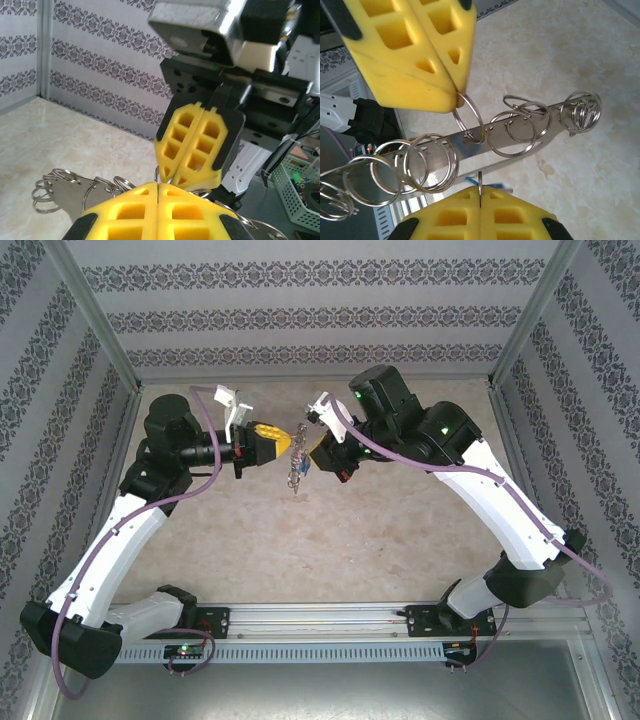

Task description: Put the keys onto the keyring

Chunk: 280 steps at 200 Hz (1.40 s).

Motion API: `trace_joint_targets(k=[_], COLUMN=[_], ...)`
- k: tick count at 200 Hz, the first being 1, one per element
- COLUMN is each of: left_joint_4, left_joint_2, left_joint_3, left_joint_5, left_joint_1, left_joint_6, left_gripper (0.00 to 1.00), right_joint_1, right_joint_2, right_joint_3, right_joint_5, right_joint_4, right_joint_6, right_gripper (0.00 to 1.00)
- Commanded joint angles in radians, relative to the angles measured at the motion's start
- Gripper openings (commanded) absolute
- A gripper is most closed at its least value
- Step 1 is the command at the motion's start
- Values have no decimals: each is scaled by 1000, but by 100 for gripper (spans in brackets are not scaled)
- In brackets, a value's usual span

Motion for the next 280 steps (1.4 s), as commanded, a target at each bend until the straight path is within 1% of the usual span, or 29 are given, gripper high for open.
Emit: trace_joint_targets(k=[1, 67, 93, 135, 194, 220, 248, 280], left_joint_4=[115, 148, 145, 162, 181, 189, 245, 253], left_joint_2=[-8, -6, -9, -7, -7, -7, -3, -3], left_joint_3=[5, -10, -15, -26, -28, -29, -46, -49], left_joint_5=[55, 84, 87, 97, 113, 114, 118, 124], left_joint_1=[-8, -9, -9, -9, -9, -10, -8, -9], left_joint_6=[-76, -118, -115, -109, -114, -121, -154, -159], left_gripper=[0, 0, 0, 0, 0, 0, 0, 0], right_joint_1=[9, 9, 8, 9, 9, 10, 9, 9], right_joint_2=[-13, -81, -112, -146, -135, -131, -126, -112], right_joint_3=[3, -77, -108, -146, -141, -141, -143, -132], right_joint_5=[-5, -33, -26, -49, -73, -62, -36, -42], right_joint_4=[39, 156, 193, 237, 241, 239, 221, 219], right_joint_6=[19, 36, 49, 52, 45, 48, 60, 67], right_gripper=[0, 0, 0, 0, 0, 0, 0, 0])
